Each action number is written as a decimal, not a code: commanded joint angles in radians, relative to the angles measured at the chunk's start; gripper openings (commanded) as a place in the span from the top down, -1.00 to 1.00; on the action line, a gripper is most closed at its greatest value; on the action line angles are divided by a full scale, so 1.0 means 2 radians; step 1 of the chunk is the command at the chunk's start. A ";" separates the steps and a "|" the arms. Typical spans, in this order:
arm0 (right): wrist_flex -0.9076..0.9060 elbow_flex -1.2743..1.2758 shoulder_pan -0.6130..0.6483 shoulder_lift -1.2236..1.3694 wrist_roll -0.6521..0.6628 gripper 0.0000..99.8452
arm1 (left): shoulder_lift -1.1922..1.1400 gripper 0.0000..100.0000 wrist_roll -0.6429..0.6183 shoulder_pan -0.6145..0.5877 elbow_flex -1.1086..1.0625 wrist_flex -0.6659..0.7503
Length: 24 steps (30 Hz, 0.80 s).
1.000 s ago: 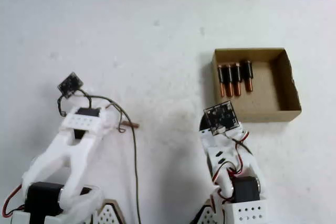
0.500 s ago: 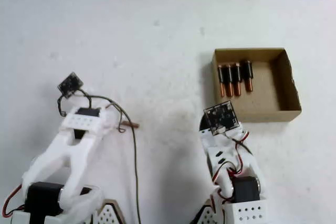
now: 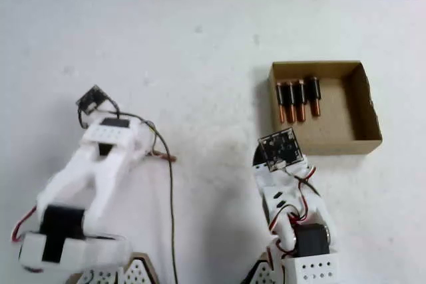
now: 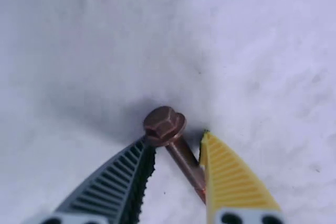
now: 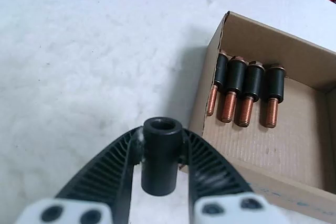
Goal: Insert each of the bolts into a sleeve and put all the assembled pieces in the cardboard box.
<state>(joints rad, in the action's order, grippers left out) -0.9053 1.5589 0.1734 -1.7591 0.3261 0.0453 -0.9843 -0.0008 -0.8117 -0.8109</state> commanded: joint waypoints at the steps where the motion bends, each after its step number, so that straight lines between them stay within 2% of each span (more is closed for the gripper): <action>1: 0.010 -0.002 0.000 -0.006 -0.001 0.96 | -0.045 0.66 -0.006 -0.007 0.047 -0.004; 10: 0.010 -0.002 0.000 -0.006 -0.001 0.96 | -0.096 0.68 -0.005 -0.007 0.133 -0.085; 14: 0.010 -0.002 0.000 -0.006 -0.001 0.96 | -0.144 0.85 0.005 -0.007 0.189 -0.136; 20: 0.010 -0.002 0.000 -0.006 -0.001 0.96 | -0.195 0.89 0.068 -0.003 0.273 -0.208; 24: 0.010 -0.002 0.000 -0.006 -0.001 0.96 | -0.216 0.89 0.153 -0.003 0.308 -0.242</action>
<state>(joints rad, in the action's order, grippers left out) -0.9053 1.5589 0.1734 -1.7591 0.3261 -0.3659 -0.7879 0.0023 -0.2455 -1.2375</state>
